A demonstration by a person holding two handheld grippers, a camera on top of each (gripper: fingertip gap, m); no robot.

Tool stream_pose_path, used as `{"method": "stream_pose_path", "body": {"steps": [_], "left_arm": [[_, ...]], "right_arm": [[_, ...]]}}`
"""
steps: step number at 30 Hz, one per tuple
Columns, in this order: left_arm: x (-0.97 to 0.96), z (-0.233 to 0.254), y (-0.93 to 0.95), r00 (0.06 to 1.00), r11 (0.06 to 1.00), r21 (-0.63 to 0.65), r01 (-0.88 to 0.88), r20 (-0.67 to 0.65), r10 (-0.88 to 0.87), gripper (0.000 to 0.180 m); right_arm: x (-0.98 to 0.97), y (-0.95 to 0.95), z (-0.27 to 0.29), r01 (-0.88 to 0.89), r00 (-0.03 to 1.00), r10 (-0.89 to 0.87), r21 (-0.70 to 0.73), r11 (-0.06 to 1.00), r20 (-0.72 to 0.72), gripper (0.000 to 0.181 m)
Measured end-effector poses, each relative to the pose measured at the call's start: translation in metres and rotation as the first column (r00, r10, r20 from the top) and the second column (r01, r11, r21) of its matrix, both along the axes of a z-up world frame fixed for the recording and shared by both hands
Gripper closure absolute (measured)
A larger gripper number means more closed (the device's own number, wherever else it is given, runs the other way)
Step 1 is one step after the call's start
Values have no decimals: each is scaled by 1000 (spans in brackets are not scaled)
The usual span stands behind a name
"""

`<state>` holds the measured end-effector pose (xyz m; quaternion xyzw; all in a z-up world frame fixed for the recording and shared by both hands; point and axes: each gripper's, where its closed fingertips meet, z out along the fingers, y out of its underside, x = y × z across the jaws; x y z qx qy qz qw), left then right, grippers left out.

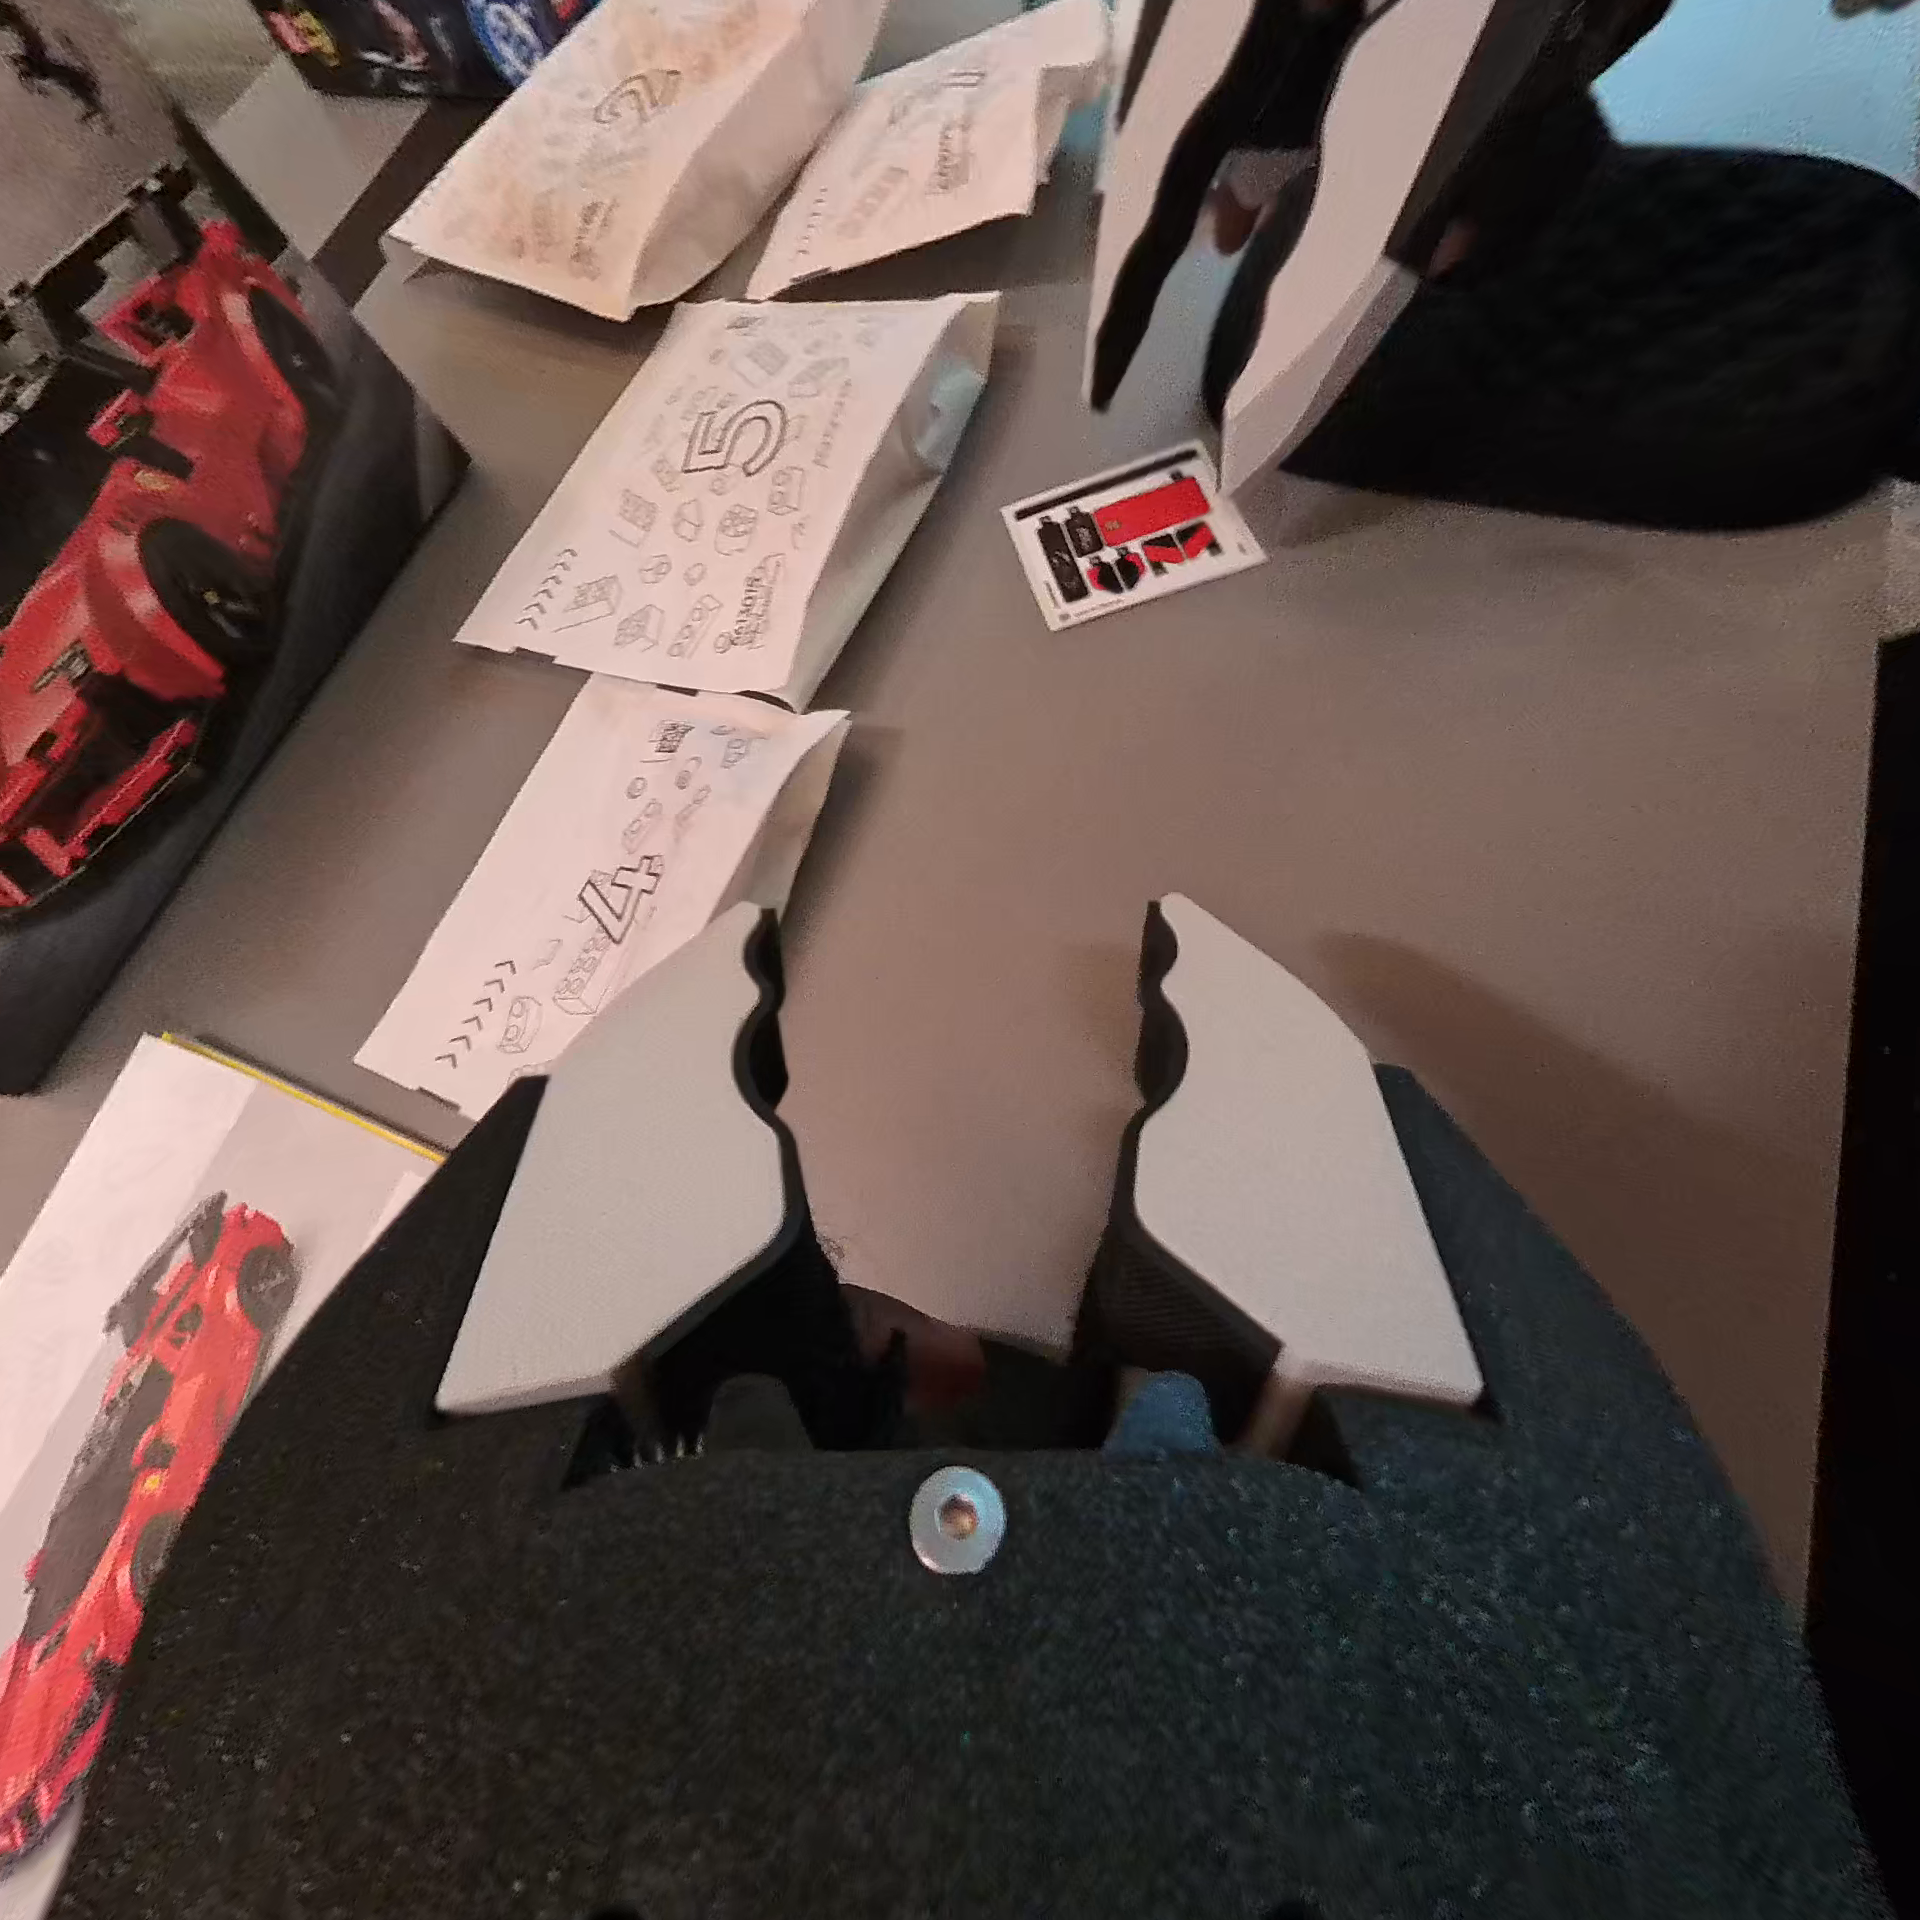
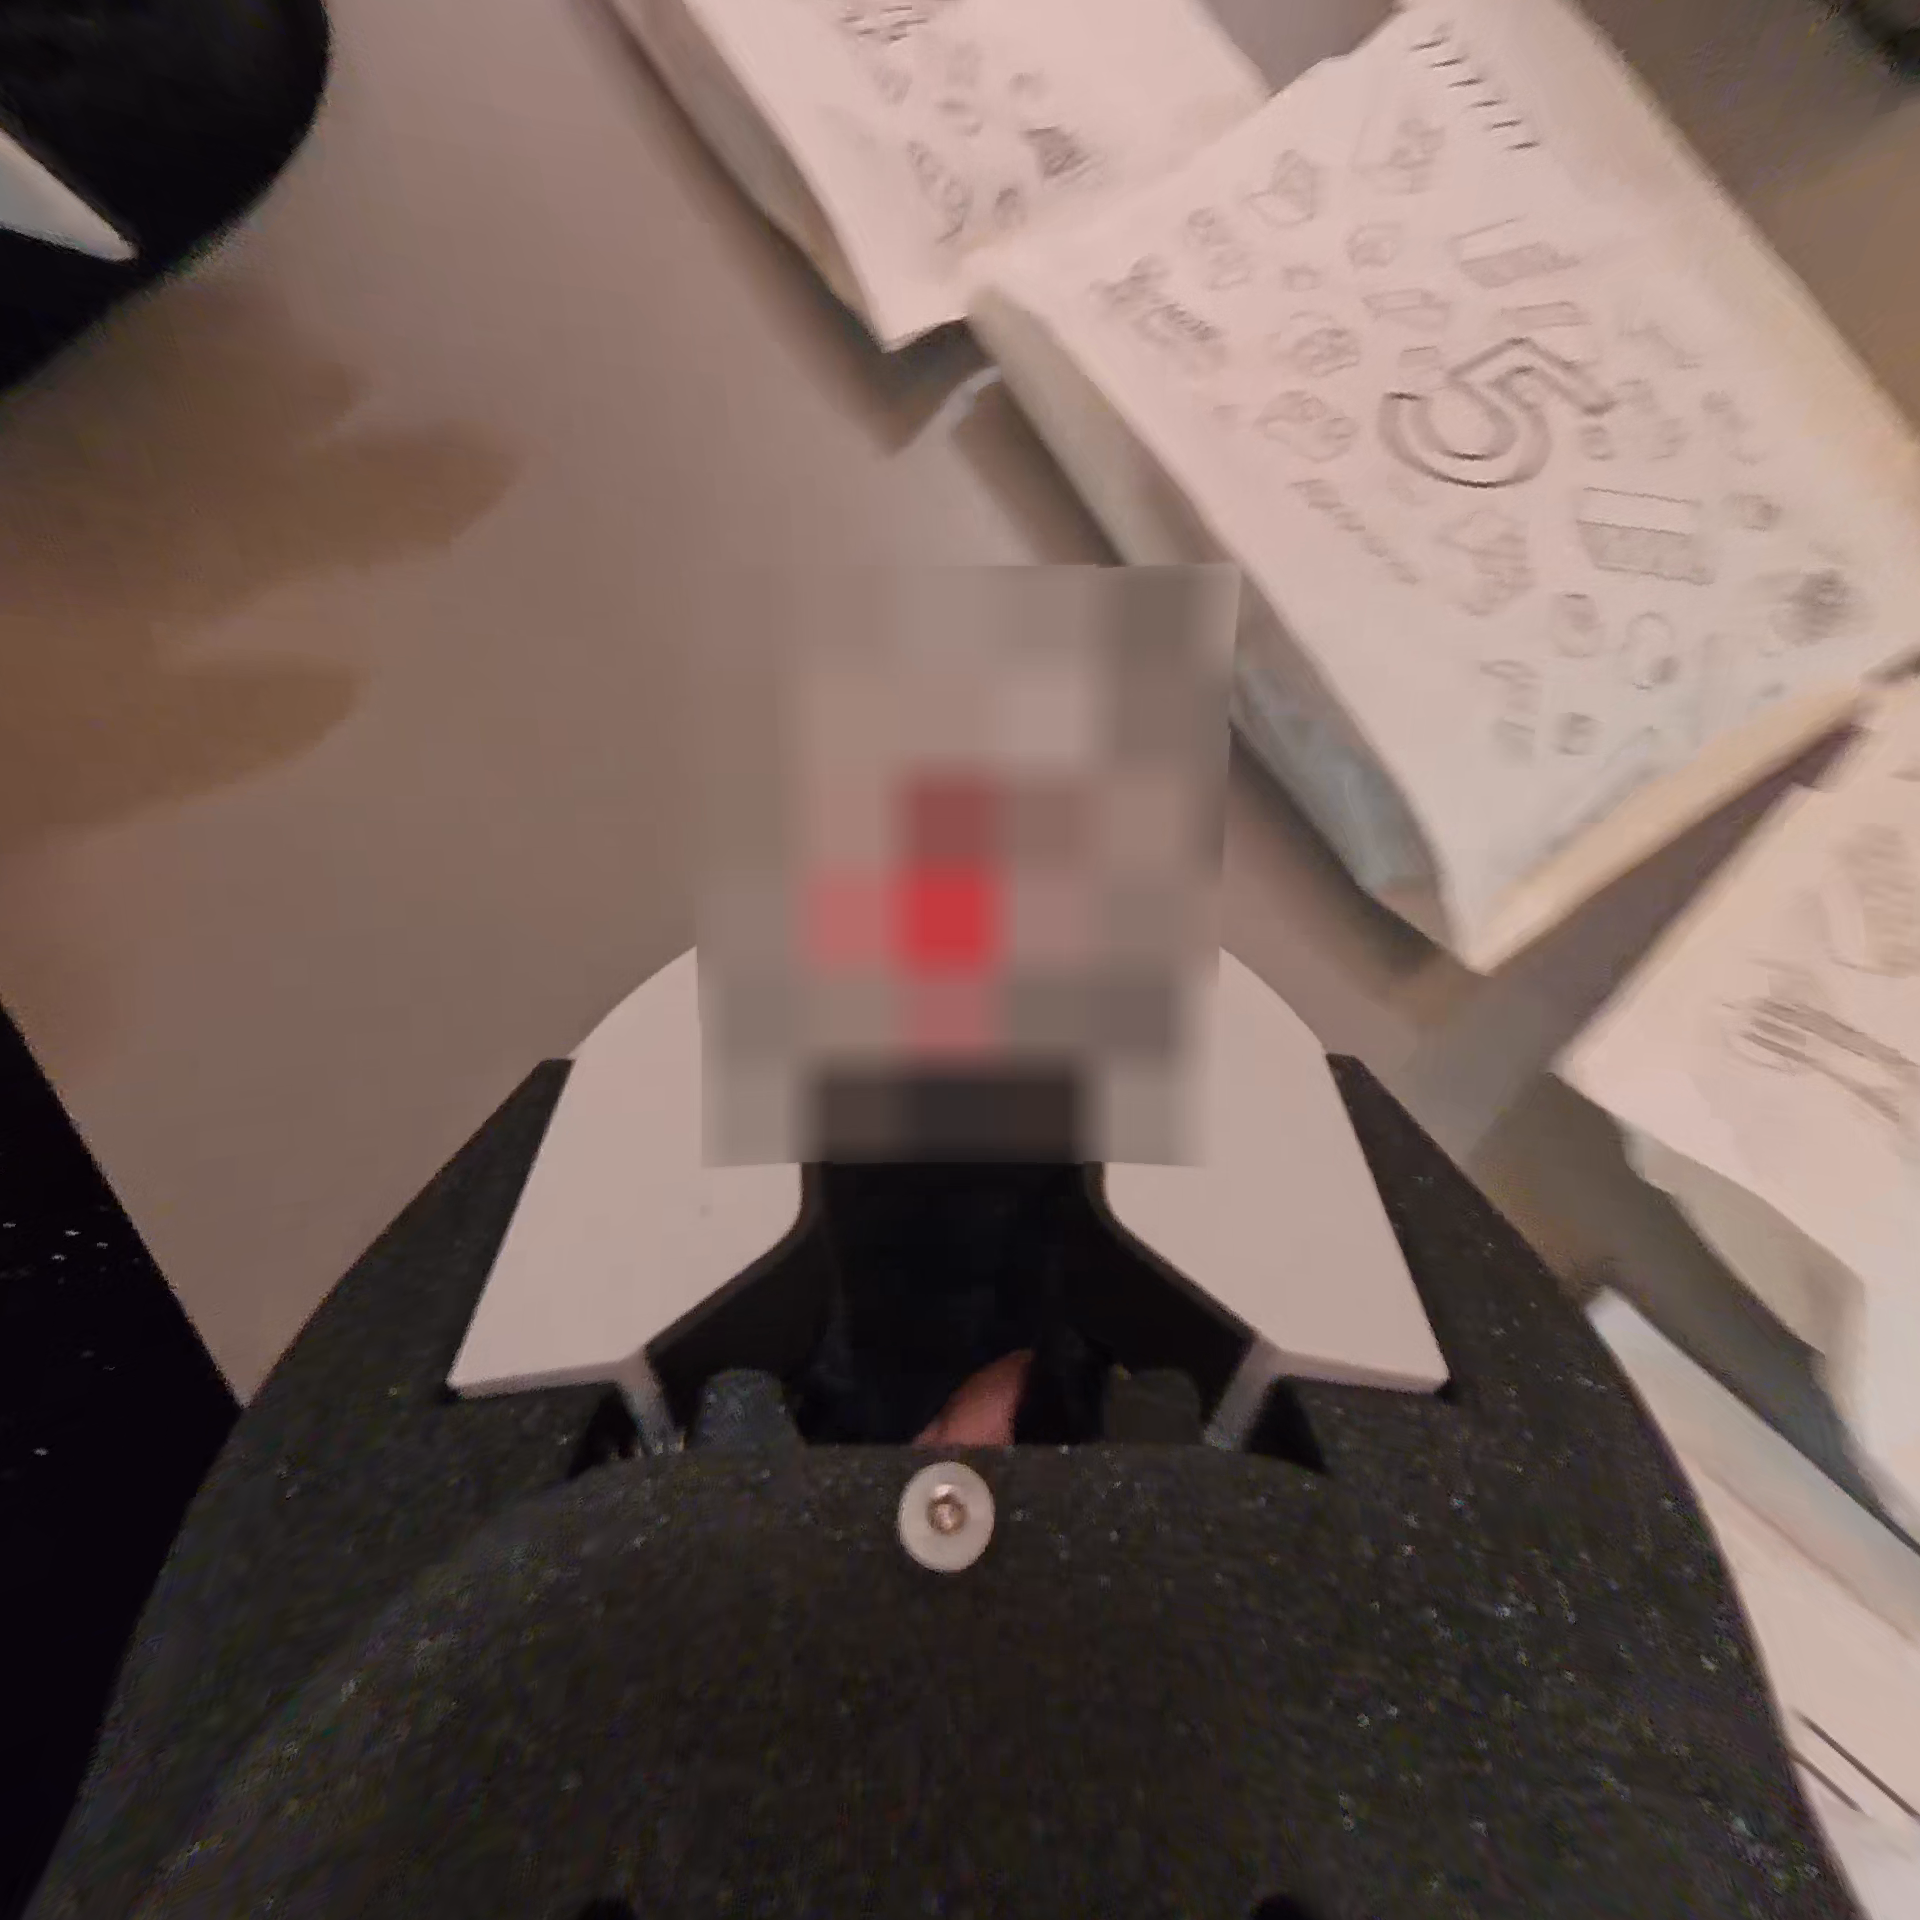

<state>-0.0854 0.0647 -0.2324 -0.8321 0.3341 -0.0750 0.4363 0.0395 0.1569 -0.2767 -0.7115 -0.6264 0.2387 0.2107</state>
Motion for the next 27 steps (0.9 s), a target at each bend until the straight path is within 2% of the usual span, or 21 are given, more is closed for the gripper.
{"method": "stream_pose_path", "body": {"steps": [2, 7, 11, 15, 19, 20, 21, 22, 27], "left_arm": [[-4, 4, 6, 998, 998, 8, -62, 27, 62, 103], [-21, 7, 24, 961, 965, -7, -262, 88, 261, 64], [-34, 9, 34, 926, 929, 16, -370, 86, 368, 50], [-39, 6, 38, 920, 920, 32, -390, 58, 388, 54], [-45, 2, 44, 921, 922, 22, -387, 54, 386, 58], [-44, 2, 46, 922, 924, 12, -381, 72, 380, 59], [-43, 3, 47, 921, 925, 6, -380, 89, 378, 60], [-43, 4, 49, 921, 926, 6, -378, 101, 376, 61], [-37, 2, 45, 928, 935, 19, -355, 130, 350, 63]], "right_arm": [[14, 28, 14, 38, 999, -36, 79, 996, -28, 114], [48, 123, 56, 157, 980, -130, 182, 971, -152, 101], [59, 194, 48, 180, 982, -154, 293, 939, -107, 92], [44, 228, 27, 145, 989, -132, 358, 923, -61, 108], [26, 239, 2, 60, 997, -76, 356, 932, 30, 120], [26, 247, -1, 50, 995, -81, 396, 917, 62, 128], [27, 252, -4, 28, 992, -77, 434, 901, 96, 147], [27, 255, -5, 3, 991, -63, 460, 888, 115, 153], [43, 259, -1, -13, 982, -94, 555, 832, 164, 159]]}}
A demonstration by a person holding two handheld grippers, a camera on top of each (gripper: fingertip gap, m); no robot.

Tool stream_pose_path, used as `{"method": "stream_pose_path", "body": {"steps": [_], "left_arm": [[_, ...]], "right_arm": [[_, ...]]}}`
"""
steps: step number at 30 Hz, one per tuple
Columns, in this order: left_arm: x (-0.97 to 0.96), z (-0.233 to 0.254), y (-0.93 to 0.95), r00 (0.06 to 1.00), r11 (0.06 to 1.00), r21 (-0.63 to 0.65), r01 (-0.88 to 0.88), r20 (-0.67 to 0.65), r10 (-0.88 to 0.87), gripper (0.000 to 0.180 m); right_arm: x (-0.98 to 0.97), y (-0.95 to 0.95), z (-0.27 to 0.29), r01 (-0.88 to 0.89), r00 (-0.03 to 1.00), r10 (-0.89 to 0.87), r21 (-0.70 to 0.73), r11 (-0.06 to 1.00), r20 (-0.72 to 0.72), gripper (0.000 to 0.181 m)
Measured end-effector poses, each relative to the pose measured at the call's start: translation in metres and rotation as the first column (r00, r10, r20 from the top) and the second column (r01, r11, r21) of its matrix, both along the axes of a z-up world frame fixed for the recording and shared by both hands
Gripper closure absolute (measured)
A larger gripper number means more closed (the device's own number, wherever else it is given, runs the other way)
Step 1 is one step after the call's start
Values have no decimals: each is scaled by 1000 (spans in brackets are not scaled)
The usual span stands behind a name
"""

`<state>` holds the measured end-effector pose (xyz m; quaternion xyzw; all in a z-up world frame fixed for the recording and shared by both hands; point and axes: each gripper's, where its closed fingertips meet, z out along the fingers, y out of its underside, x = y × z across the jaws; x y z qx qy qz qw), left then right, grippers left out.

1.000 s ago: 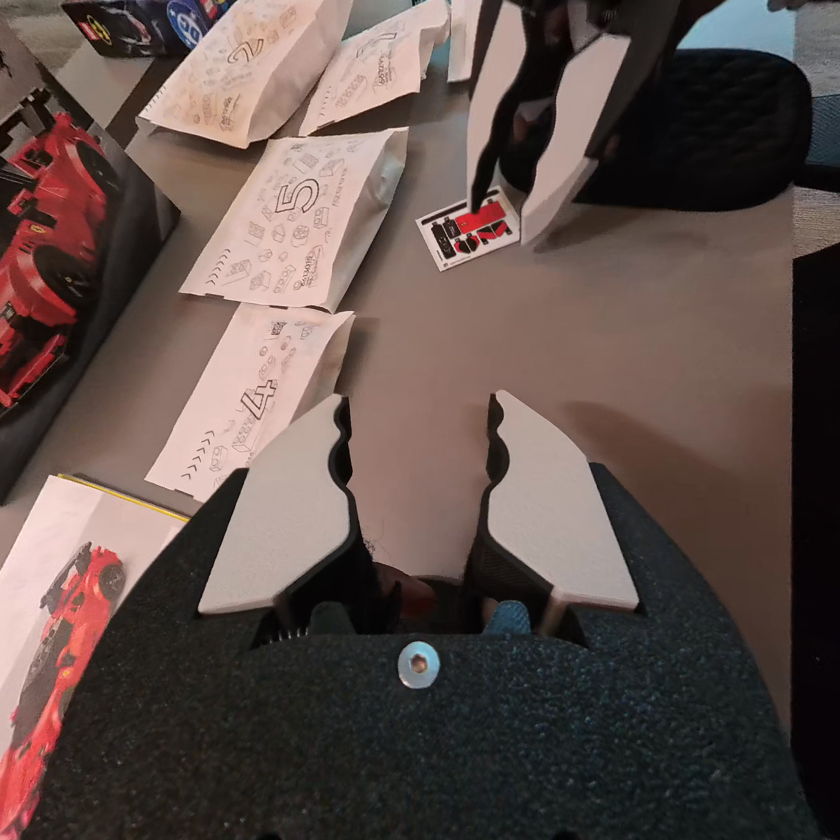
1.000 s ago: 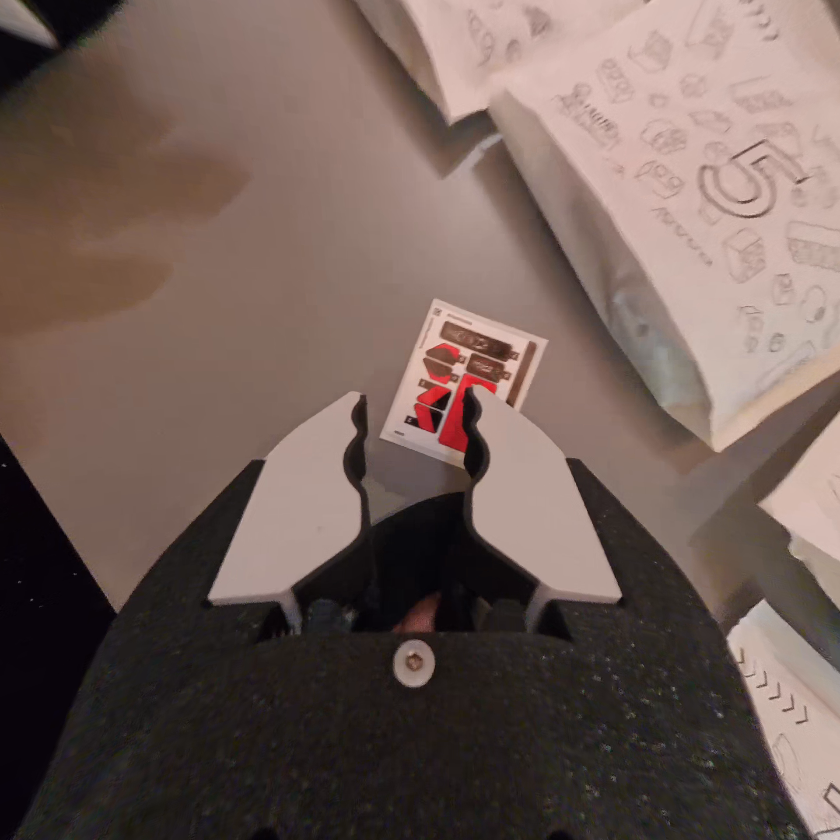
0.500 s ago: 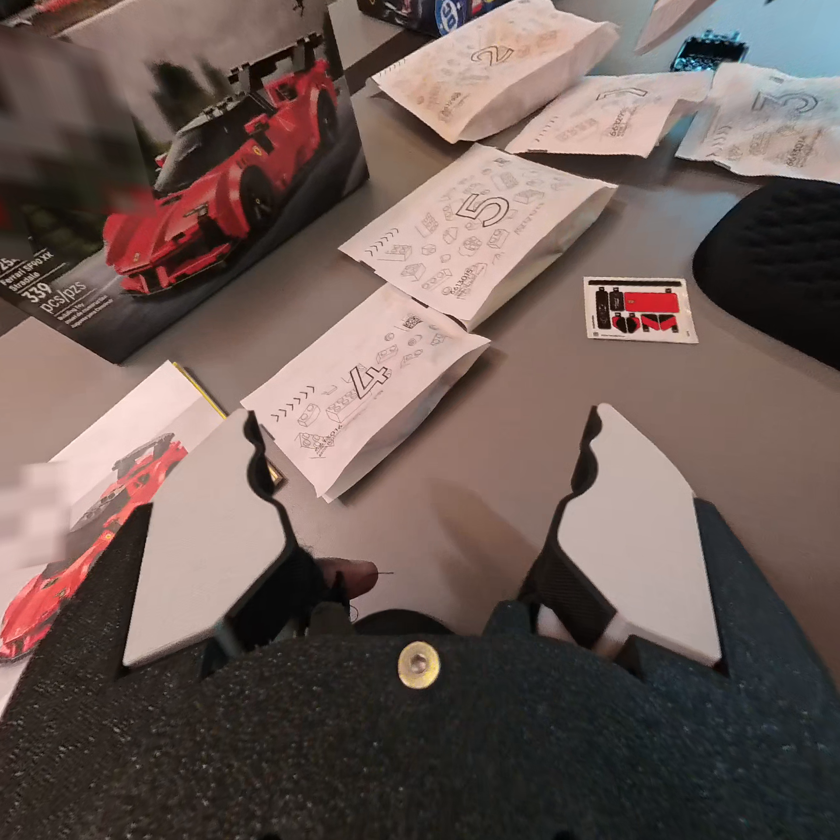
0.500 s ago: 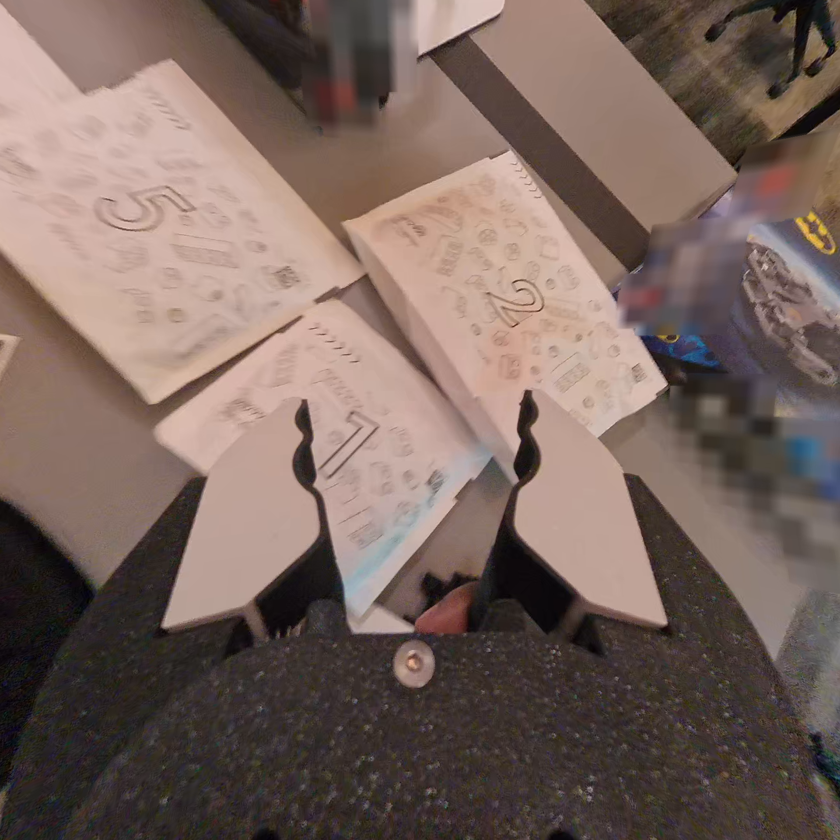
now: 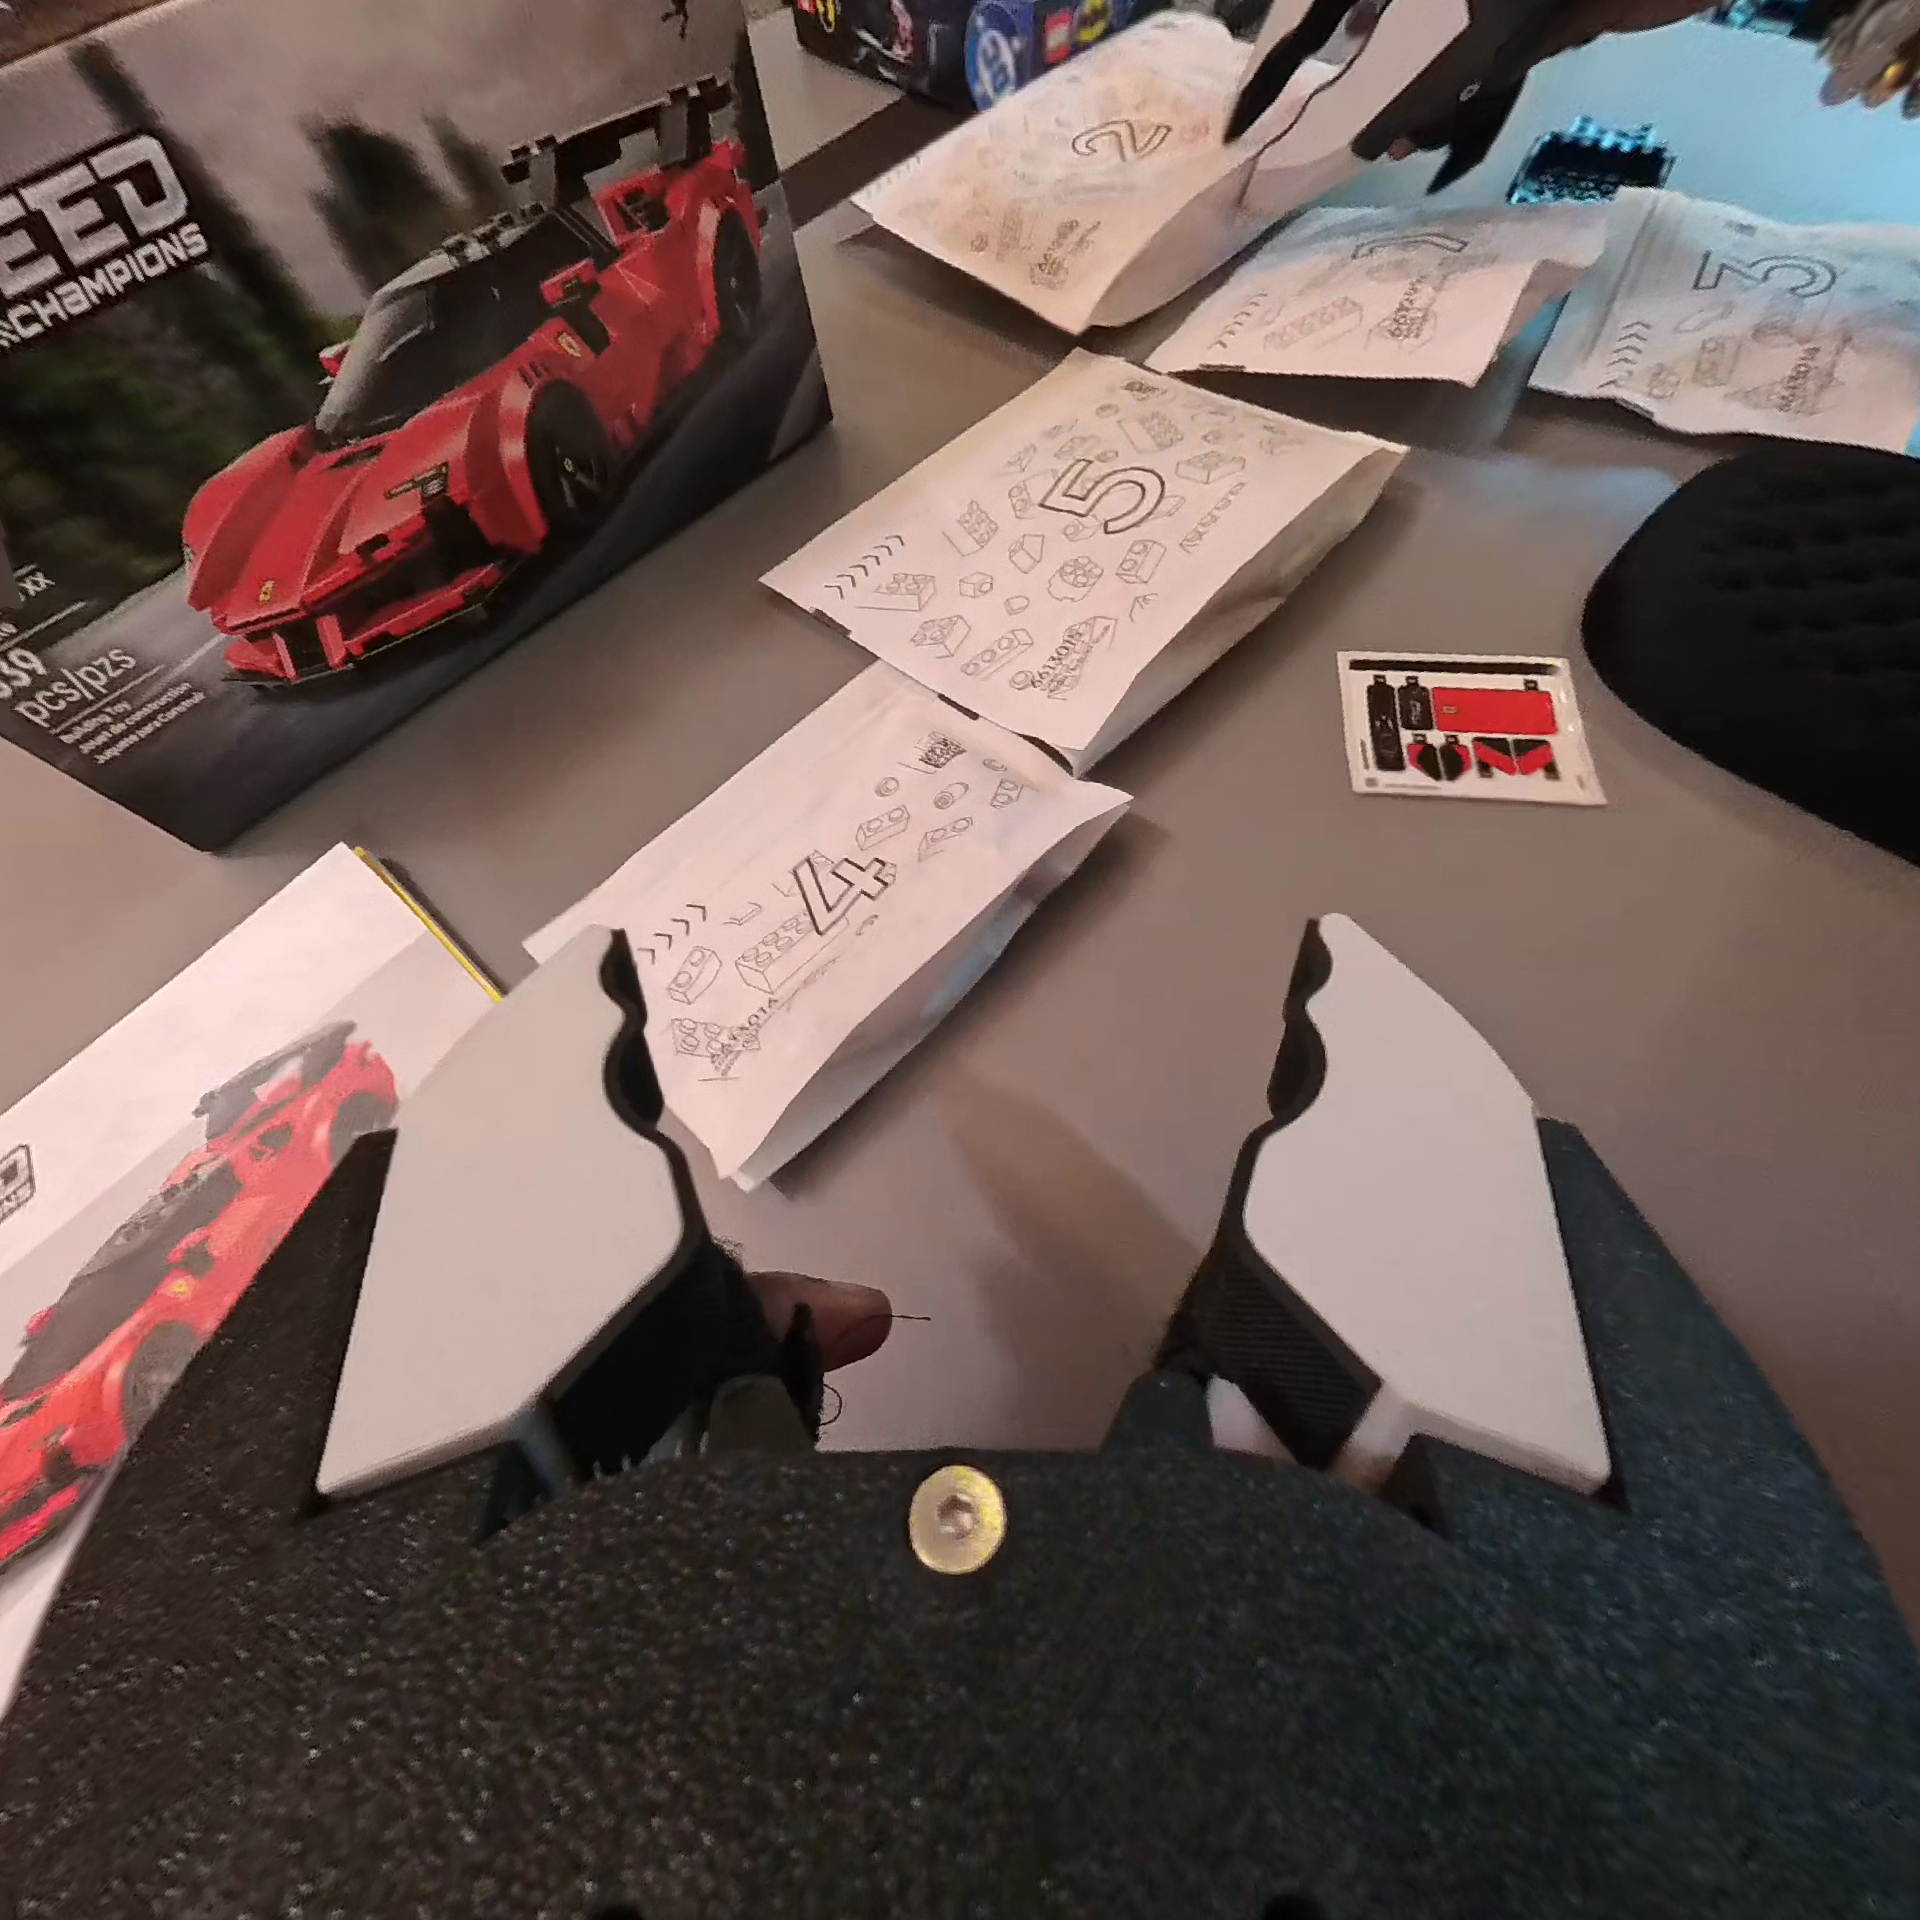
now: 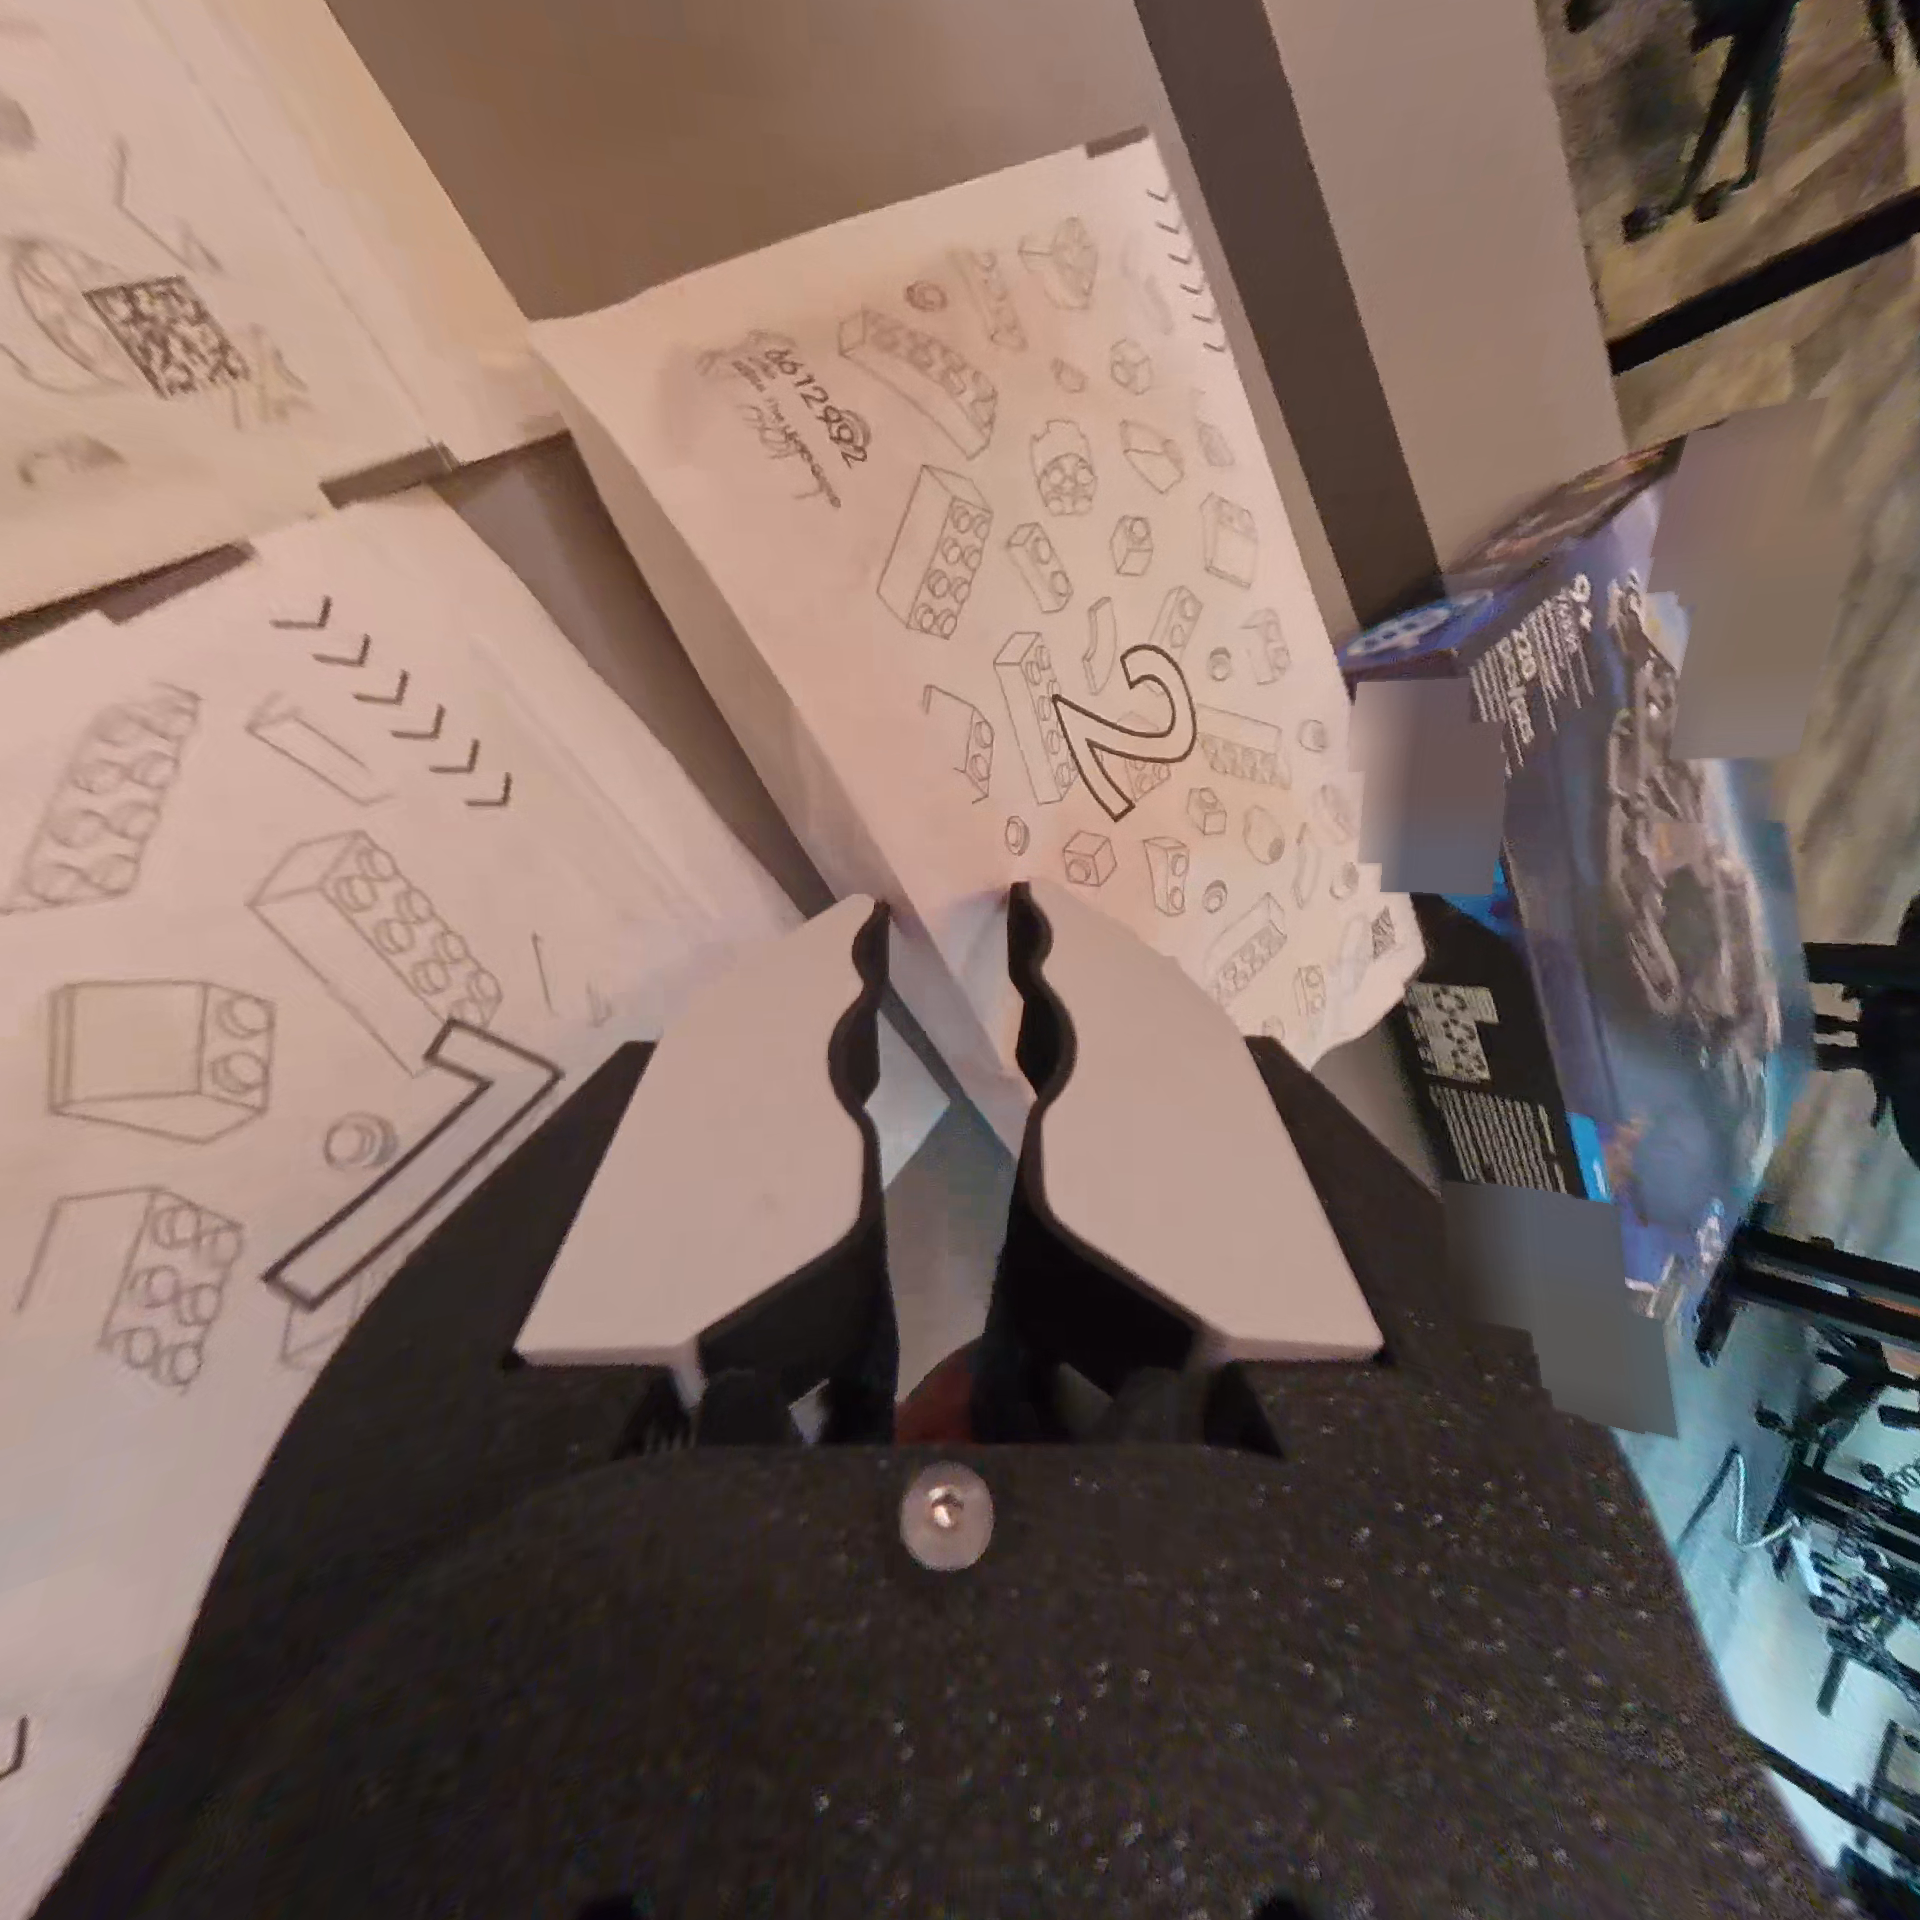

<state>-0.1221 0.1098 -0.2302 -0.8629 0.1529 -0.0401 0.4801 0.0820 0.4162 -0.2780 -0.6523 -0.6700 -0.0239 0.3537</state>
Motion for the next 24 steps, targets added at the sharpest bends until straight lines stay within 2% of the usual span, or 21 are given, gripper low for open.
{"method": "stream_pose_path", "body": {"steps": [4, 7, 9, 15, 20, 22, 24], "left_arm": [[4, -3, -15, 1000, 1000, 7, 9, 1, -9, 66], [1, 2, -31, 1000, 999, 39, -7, 0, 8, 68], [0, 7, -41, 1000, 998, 65, -23, 6, 23, 70], [-1, 7, -73, 996, 994, 70, -83, 34, 81, 70], [-5, 4, -98, 992, 992, 34, -124, 6, 124, 58], [-12, 4, -106, 988, 988, 26, -155, -20, 155, 56], [-18, 7, -114, 984, 984, 31, -174, -33, 175, 57]], "right_arm": [[16, -31, 21, 28, 994, -34, -58, 998, -107, 135], [22, -86, 33, -89, 981, 55, -180, 980, -184, 114], [29, -118, 33, -155, 976, 115, -217, 964, -185, 107], [41, -135, 14, -129, 990, 119, -134, 983, -77, 110], [28, -133, 3, -135, 991, 134, -70, 988, -17, 115], [24, -128, 2, -128, 992, 128, -23, 992, -4, 125], [23, -121, 2, -114, 994, 113, 28, 993, 11, 145]]}}
